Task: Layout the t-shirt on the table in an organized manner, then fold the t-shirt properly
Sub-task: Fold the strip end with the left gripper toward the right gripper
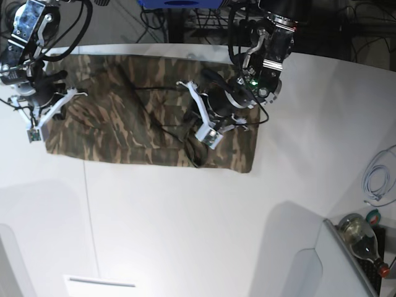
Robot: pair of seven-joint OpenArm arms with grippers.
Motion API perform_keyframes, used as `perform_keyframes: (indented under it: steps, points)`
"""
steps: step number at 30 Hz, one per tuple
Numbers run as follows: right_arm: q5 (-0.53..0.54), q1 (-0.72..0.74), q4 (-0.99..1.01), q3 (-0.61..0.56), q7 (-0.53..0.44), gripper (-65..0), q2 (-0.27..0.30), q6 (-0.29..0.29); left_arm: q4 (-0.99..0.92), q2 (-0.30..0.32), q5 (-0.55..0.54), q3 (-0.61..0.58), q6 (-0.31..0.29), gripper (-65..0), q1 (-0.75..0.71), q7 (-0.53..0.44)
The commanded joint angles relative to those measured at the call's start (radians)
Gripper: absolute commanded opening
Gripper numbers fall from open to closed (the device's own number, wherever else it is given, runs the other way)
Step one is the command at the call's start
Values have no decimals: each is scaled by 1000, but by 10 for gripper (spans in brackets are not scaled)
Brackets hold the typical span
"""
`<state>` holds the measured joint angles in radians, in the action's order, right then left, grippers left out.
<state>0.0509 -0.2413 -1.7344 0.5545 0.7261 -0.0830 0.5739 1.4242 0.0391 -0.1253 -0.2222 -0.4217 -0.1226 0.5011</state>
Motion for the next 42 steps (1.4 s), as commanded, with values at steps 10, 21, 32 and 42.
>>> perform_keyframes:
  steps: [10, 21, 32, 42]
  points:
    - [11, 10, -19, 3, -20, -642, 5, 1, -20, -11, -17, -24, -7, -650, 8, -28]
    - [11, 10, -19, 3, -20, -642, 5, 1, -18, -17, -17, -4, -7, -650, 33, -29]
    - [11, 10, -19, 3, -20, -642, 5, 1, -26, -17, -14, -10, -7, -650, 33, -23]
    - [13, 10, -19, 3, -20, -642, 5, 1, -27, -11, -14, -10, -7, -650, 18, -26]
